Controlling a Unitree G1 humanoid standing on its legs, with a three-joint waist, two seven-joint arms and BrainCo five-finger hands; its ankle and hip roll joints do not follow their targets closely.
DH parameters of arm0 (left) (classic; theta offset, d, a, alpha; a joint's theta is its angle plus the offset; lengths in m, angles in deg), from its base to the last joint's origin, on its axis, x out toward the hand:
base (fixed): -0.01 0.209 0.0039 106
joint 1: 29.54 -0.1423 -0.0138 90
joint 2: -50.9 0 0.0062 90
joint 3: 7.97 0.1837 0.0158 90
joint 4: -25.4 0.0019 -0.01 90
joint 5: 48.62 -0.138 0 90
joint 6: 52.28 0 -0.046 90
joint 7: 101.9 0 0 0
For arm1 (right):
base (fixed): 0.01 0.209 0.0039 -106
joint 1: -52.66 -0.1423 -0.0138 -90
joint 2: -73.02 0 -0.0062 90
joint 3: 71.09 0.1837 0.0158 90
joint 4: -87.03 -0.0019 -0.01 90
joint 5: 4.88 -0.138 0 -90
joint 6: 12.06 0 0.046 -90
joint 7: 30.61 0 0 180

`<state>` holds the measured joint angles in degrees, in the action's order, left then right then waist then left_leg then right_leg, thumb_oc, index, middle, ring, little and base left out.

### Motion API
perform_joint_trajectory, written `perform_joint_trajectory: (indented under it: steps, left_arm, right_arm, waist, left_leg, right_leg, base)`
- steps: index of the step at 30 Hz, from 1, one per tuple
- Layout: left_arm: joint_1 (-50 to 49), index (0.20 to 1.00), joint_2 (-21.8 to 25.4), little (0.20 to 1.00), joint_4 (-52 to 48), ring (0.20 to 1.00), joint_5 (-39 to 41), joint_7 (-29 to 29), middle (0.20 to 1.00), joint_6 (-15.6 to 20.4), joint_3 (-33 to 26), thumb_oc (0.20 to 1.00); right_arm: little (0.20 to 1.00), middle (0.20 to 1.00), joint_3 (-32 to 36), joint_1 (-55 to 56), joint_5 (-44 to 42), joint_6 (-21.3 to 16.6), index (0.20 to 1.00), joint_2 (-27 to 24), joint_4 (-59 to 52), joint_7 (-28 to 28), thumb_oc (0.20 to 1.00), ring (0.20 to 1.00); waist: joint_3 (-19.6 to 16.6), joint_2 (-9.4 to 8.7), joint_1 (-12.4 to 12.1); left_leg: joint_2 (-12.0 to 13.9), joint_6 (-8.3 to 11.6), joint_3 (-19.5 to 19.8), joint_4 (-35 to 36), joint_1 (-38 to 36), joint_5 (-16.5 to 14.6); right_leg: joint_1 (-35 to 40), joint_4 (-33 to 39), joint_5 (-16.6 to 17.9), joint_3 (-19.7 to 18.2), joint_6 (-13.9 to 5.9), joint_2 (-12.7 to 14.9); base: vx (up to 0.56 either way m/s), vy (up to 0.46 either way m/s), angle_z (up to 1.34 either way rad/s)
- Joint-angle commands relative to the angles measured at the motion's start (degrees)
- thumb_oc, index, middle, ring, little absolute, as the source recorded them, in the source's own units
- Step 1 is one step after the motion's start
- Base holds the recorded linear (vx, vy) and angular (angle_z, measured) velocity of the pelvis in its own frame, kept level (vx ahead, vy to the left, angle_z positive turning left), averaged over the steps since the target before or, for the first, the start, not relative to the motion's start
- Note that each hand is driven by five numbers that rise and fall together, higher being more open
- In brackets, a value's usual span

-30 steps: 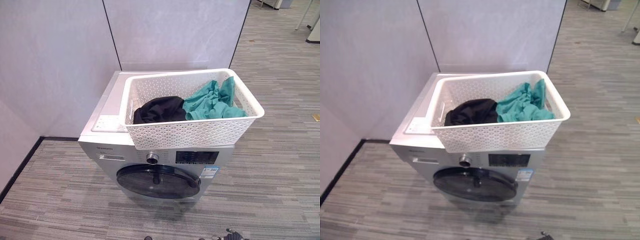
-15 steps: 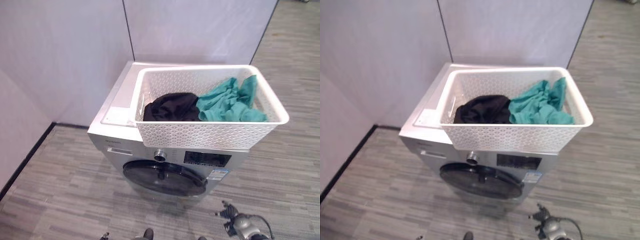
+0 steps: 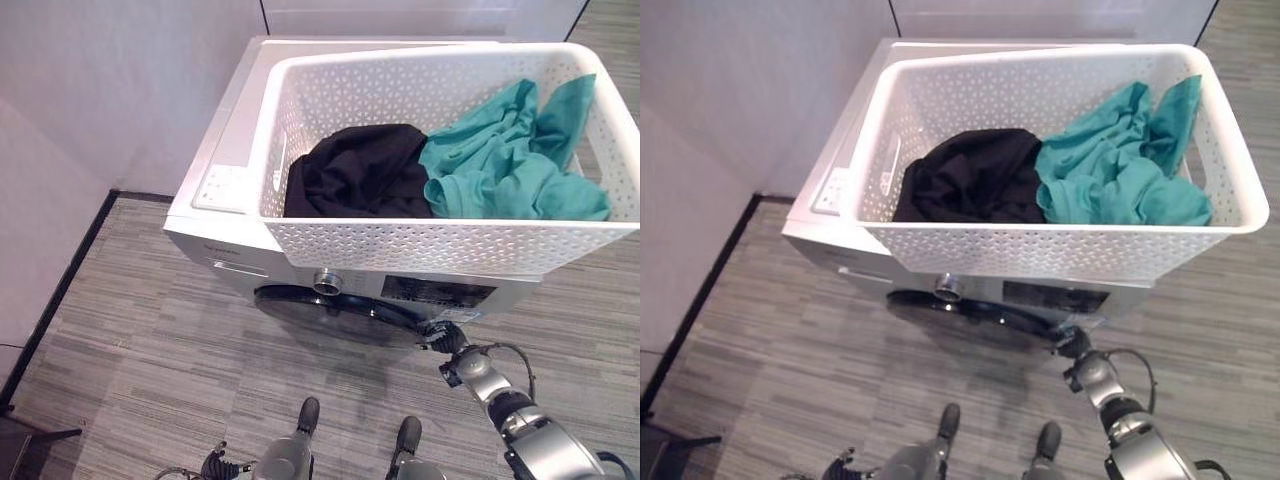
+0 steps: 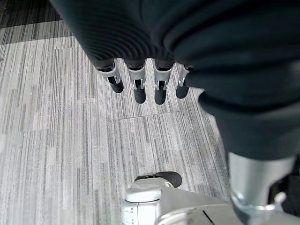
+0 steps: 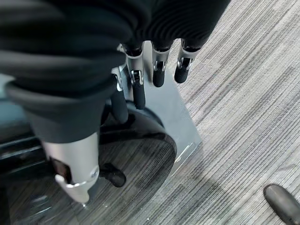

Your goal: Grab the laundry basket,head to the washer,open it,put in the laundry and shut it.

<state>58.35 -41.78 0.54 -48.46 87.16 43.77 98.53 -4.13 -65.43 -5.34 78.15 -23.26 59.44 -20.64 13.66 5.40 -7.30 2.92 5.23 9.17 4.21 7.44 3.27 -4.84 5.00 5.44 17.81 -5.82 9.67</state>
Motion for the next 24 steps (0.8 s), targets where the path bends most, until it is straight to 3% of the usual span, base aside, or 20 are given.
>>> perform_joint_trajectory:
  steps: [1,12,16,19,20,21,24]
  left_arm:
    - [1.5,1.000,0.0,1.000,-0.6,1.000,2.7,1.0,1.000,1.7,5.5,1.000]
    - [4.7,1.000,1.2,1.000,-3.1,1.000,4.3,3.1,1.000,2.0,9.1,1.000]
    - [6.1,1.000,0.7,1.000,-2.7,1.000,4.6,4.2,1.000,1.7,10.2,1.000]
    - [7.8,1.000,-0.1,1.000,-2.2,1.000,4.9,5.4,1.000,1.5,11.5,1.000]
    - [8.9,1.000,-0.8,1.000,-1.7,1.000,4.9,6.2,1.000,1.2,12.5,1.000]
    - [9.0,1.000,-0.8,1.000,-1.7,1.000,4.9,6.2,1.000,1.2,12.5,1.000]
    - [11.0,1.000,-1.9,1.000,-0.5,1.000,5.3,8.2,1.000,1.0,13.8,1.000]
  right_arm:
    - [1.000,1.000,-2.4,-11.0,-2.7,-4.1,1.000,2.0,2.2,1.3,1.000,1.000]
    - [1.000,1.000,-6.5,-22.2,-6.7,-4.7,1.000,6.5,5.9,2.5,1.000,1.000]
    - [1.000,1.000,-6.7,-21.6,-9.5,-4.7,1.000,11.4,6.7,2.6,1.000,1.000]
    - [1.000,1.000,-7.6,-19.1,-14.0,-5.5,1.000,18.0,5.9,2.8,1.000,1.000]
    - [1.000,1.000,-9.2,-17.7,-16.0,-5.8,1.000,22.3,5.7,2.5,1.000,1.000]
    - [1.000,1.000,-9.2,-17.8,-16.0,-5.8,1.000,22.3,5.7,2.5,1.000,1.000]
    - [1.000,1.000,-12.3,-15.0,-21.9,-6.6,1.000,29.0,4.6,1.1,1.000,1.000]
  waist:
    - [-0.9,-1.78,-3.2]
    - [3.4,-2.92,-6.6]
    - [4.4,-3.06,-7.3]
    - [5.6,-3.33,-7.9]
    - [6.0,-3.68,-8.2]
    - [5.9,-3.74,-8.1]
    - [6.3,-4.32,-9.0]
  left_leg:
    - [1.9,-0.16,-2.7,0.8,3.5,0.7]
    - [1.9,0.17,-1.5,0.8,8.6,2.6]
    - [2.0,0.26,-1.1,0.8,9.5,2.9]
    - [2.3,0.39,-1.0,0.8,9.8,3.0]
    - [2.5,0.41,-0.9,0.8,9.9,2.9]
    - [2.4,0.36,-0.8,0.8,10.1,3.1]
    - [2.9,0.43,-1.1,0.8,9.8,2.8]
  right_leg:
    - [-3.1,0.0,-0.8,-3.8,-3.25,5.3]
    - [-7.5,0.0,0.0,-4.1,-3.17,4.8]
    - [-8.3,0.0,0.1,-4.4,-3.10,4.5]
    - [-8.6,0.0,0.1,-4.6,-2.95,4.0]
    - [-8.9,0.0,0.1,-4.8,-2.94,3.6]
    - [-9.1,0.0,0.2,-4.8,-2.97,3.7]
    - [-9.3,0.0,0.0,-5.3,-2.95,3.0]
  base:
    - [-0.08,0.026,0.03]
    - [-0.04,0.006,-0.01]
    - [0.00,0.001,-0.01]
    - [-0.02,-0.005,-0.04]
    - [-0.03,-0.004,-0.08]
    - [-0.03,-0.005,-0.06]
    - [0.00,0.000,0.00]
